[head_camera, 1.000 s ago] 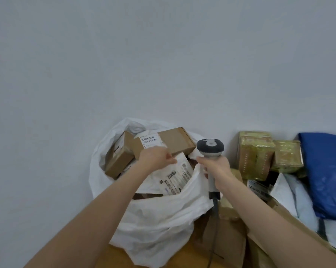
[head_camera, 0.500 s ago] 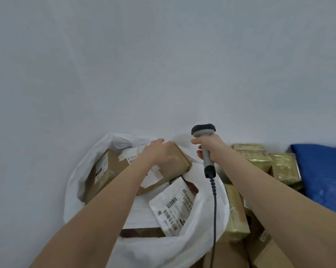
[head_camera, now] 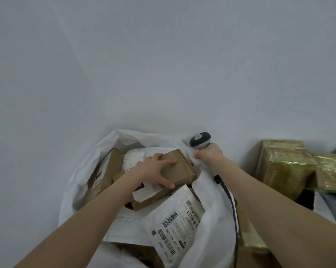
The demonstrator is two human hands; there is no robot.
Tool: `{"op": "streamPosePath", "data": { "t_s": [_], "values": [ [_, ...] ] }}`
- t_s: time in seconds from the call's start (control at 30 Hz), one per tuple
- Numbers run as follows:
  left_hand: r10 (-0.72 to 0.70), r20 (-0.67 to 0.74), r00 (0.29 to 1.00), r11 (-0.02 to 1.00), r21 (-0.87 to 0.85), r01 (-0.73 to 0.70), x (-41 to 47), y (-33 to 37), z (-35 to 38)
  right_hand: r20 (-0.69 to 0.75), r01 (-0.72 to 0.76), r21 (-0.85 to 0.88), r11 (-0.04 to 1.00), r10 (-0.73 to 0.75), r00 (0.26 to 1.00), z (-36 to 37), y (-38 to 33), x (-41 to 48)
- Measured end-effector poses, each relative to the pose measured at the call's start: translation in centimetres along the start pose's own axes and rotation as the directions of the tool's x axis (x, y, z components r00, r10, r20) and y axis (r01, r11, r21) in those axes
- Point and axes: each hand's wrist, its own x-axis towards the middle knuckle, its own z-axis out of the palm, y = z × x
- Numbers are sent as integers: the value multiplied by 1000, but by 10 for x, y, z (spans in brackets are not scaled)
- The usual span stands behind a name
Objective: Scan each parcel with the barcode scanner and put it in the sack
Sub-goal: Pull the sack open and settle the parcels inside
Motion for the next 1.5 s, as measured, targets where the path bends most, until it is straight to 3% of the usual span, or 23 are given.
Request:
{"op": "streamPosePath", "data": {
  "t_s": [0.13, 0.2, 0.3, 0.37, 0.5, 0.57, 0.7, 0.87, 0.9, 0.93, 0.97, 1.03, 1.07, 1.1, 1.17, 1.23, 1.33, 1.43, 1.5],
  "values": [
    [89, -8, 996, 975, -202, -89, -3, -3, -23, -114, -41, -83, 996, 31, 993, 4, -1, 7],
    [134, -76, 988, 942, -301, -151, -3, -6, -41, -167, -15, -67, 998, 3, 986, 3, -10, 8],
    [87, -230, 969, 933, -323, -161, 2, -6, -62, -223, 38, -57, 998, -49, 974, -3, -21, 5],
    [123, -284, 951, 922, -321, -215, 6, 0, -64, -186, 64, -78, 995, -78, 980, -4, -19, 5],
    [243, 41, 969, 969, -65, -240, 15, 6, -38, -107, 37, -158, 987, -54, 993, 9, -3, 11],
    [217, 39, 975, 976, -8, -217, 19, -1, -18, -122, 18, -227, 974, -47, 991, 18, 4, 13],
    [221, 11, 975, 974, -54, -220, 23, -12, -7, -210, -17, -199, 980, -26, 977, 26, 4, 11],
    [213, 2, 977, 977, -23, -213, 16, -8, -15, -243, 189, 72, 979, -167, 956, 0, -48, -6],
    [212, -56, 976, 977, -7, -212, 13, -9, -16, -233, 255, 128, 958, -221, 947, -9, -59, -13],
    [198, -198, 960, 979, -8, -204, 9, -11, -22, -223, 308, 165, 937, -269, 937, -17, -68, -22],
    [157, -410, 898, 982, -36, -188, 5, -17, -33, -213, 343, 201, 918, -301, 930, -24, -74, -30],
    [-14, -750, 661, 976, -153, -153, 3, -34, -66, -193, 362, 265, 894, -318, 928, -33, -77, -42],
    [-55, -800, 598, 979, -161, -125, 4, -45, -83, -185, 364, 276, 890, -322, 928, -35, -77, -47],
    [-49, -762, 646, 991, -120, -65, 6, -54, -96, -176, 364, 280, 888, -325, 929, -36, -76, -51],
    [-27, -529, 848, 1000, -12, 24, 12, -64, -110, -194, 366, 263, 893, -323, 926, -36, -75, -51],
    [-69, -340, 938, 994, -100, 36, 16, -67, -110, -227, 364, 196, 910, -319, 920, -36, -73, -47],
    [-152, -493, 857, 924, -378, -54, 12, -67, -129, -236, 316, 79, 945, -291, 927, -29, -70, -41],
    [-212, -668, 713, 907, -406, -111, 6, -58, -151, -209, 341, 73, 937, -319, 924, -16, -74, -41],
    [-130, -639, 758, 909, -383, -167, 4, -52, -145, -194, 348, 49, 936, -333, 923, -6, -80, -44]
  ]
}}
